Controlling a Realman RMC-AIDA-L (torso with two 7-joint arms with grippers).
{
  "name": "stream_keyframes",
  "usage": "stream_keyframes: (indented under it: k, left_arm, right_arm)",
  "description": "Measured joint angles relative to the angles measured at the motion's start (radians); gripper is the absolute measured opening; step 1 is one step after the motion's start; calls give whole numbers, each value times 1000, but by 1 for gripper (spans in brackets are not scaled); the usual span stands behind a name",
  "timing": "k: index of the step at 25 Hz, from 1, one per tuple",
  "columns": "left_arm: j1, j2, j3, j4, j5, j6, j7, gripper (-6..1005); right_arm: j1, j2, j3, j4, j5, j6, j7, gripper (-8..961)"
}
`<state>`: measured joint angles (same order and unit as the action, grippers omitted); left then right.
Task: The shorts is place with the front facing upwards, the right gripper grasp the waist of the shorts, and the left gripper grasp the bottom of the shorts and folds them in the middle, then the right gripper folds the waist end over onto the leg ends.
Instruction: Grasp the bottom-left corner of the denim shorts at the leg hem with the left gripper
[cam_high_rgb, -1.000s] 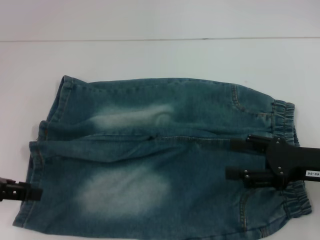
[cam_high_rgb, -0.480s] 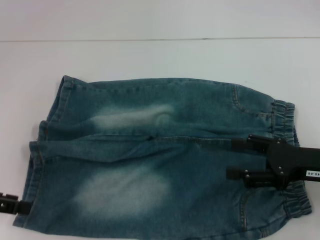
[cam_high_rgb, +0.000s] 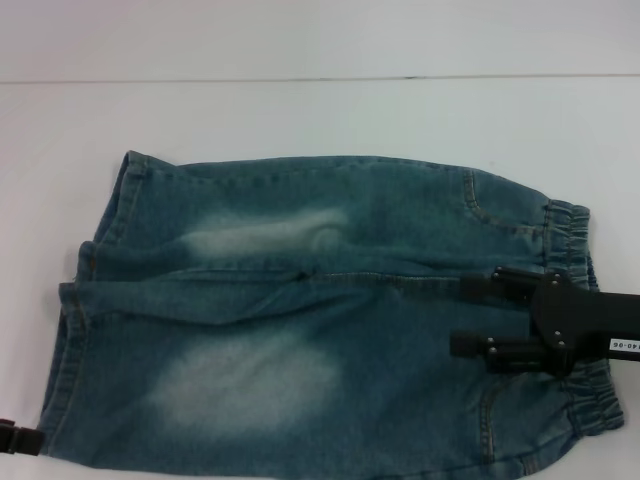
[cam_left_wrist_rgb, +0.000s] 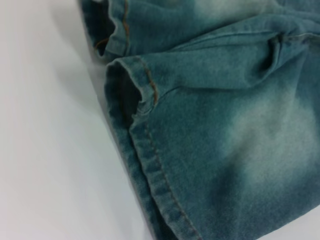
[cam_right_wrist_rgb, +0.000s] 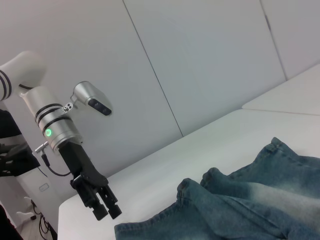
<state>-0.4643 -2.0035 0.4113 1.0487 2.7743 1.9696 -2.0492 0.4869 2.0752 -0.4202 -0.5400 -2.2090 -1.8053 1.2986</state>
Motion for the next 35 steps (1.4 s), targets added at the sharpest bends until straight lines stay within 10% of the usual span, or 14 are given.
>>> stream_keyframes:
  k: [35]
  left_arm:
    - [-26,-17,113,-38,11,-75,-49,660]
  right_arm:
    - [-8,-1,3,-2,0,-1,0,923]
